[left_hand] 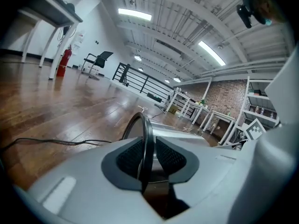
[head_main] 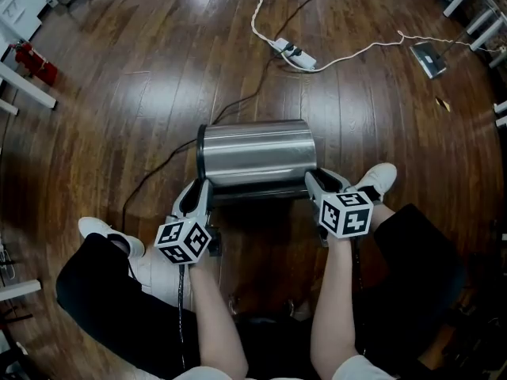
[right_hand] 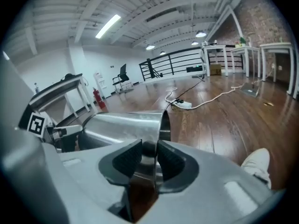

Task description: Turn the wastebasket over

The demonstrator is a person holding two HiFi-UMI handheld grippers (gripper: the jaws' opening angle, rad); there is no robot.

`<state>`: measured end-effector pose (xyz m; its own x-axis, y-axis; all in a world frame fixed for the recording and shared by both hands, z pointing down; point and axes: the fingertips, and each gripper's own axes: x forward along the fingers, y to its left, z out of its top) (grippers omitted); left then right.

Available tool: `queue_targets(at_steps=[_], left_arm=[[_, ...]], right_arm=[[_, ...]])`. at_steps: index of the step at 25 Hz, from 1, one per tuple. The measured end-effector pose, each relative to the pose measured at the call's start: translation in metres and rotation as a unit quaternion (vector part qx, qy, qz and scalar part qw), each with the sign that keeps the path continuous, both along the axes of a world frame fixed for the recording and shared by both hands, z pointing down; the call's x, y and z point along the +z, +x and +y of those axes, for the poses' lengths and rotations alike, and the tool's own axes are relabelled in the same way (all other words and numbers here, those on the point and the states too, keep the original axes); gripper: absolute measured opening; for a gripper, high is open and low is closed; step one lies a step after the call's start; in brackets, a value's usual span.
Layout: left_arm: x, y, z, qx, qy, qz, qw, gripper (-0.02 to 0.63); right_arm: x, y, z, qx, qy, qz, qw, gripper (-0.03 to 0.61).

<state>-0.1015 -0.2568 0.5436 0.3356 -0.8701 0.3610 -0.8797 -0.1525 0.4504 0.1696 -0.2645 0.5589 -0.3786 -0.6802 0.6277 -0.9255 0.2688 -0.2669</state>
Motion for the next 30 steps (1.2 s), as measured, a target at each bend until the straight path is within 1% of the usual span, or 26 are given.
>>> queue_targets(at_steps=[2,6,8,10,12,13,15,16,17,18,19,20,21,22,23,24,26,27,28,30], left_arm=[[0.002,-0.001,0.000,0.005,-0.001,0.008,1.0000,0.100],[0.002,-0.008,0.004,0.005,-0.021,-0.021,0.9995,0.094],[-0.008,-0.022,0.009,-0.009,-0.025,-0.032,0.9991,0.091],[-0.031,-0.039,0.010,-0.023,-0.014,-0.048,0.9985,0.082],[-0.064,-0.050,0.008,-0.026,0.009,-0.080,0.9965,0.077],[-0.081,-0.052,0.007,-0.020,0.020,-0.103,0.9943,0.075],[-0.109,-0.047,0.007,0.005,0.036,-0.160,0.9865,0.075],[-0.119,-0.041,0.007,0.023,0.042,-0.190,0.9805,0.075],[-0.126,-0.032,0.008,0.046,0.046,-0.221,0.9732,0.074],[-0.129,-0.019,0.008,0.072,0.053,-0.249,0.9643,0.074],[-0.129,-0.003,0.008,0.102,0.060,-0.276,0.9540,0.075],[-0.125,0.016,0.009,0.132,0.067,-0.299,0.9426,0.075],[-0.119,0.036,0.010,0.162,0.074,-0.320,0.9307,0.077],[-0.111,0.058,0.012,0.191,0.079,-0.339,0.9178,0.077],[-0.102,0.080,0.016,0.222,0.082,-0.359,0.9030,0.078],[-0.092,0.101,0.021,0.254,0.080,-0.381,0.8856,0.078],[-0.066,0.140,0.037,0.316,0.069,-0.424,0.8459,0.078],[-0.051,0.156,0.046,0.338,0.069,-0.443,0.8275,0.078],[-0.039,0.168,0.052,0.347,0.081,-0.464,0.8111,0.082],[-0.031,0.176,0.055,0.340,0.131,-0.510,0.7792,0.092]], right_arm=[[0.002,0.001,0.000,-0.022,-0.011,0.005,1.000,0.089],[0.003,-0.006,0.002,-0.038,-0.020,0.000,0.999,0.071],[0.000,-0.020,0.001,-0.046,-0.014,-0.022,0.999,0.069],[-0.004,-0.038,-0.001,-0.056,-0.010,-0.050,0.997,0.071],[-0.004,-0.055,-0.002,-0.063,-0.014,-0.080,0.995,0.072],[-0.001,-0.063,0.000,-0.063,-0.020,-0.095,0.993,0.074],[0.012,-0.077,0.006,-0.061,-0.035,-0.113,0.991,0.075],[0.022,-0.085,0.010,-0.062,-0.043,-0.112,0.991,0.074],[0.034,-0.094,0.014,-0.065,-0.049,-0.103,0.991,0.071],[0.047,-0.103,0.017,-0.069,-0.053,-0.087,0.992,0.054],[0.061,-0.110,0.018,-0.071,-0.056,-0.067,0.994,-0.014],[0.078,-0.116,0.020,-0.069,-0.060,-0.050,0.995,-0.012],[0.094,-0.118,0.022,-0.062,-0.066,-0.046,0.995,-0.012],[0.110,-0.118,0.027,-0.049,-0.074,-0.056,0.994,-0.012],[0.124,-0.114,0.032,-0.034,-0.085,-0.075,0.993,-0.012],[0.134,-0.109,0.039,-0.017,-0.094,-0.093,0.991,-0.012],[0.147,-0.096,0.049,0.014,-0.105,-0.115,0.988,-0.012],[0.150,-0.090,0.051,0.026,-0.107,-0.117,0.987,-0.012],[0.151,-0.083,0.051,0.037,-0.106,-0.115,0.987,-0.012],[0.150,-0.071,0.051,0.061,-0.104,-0.108,0.987,-0.012]])
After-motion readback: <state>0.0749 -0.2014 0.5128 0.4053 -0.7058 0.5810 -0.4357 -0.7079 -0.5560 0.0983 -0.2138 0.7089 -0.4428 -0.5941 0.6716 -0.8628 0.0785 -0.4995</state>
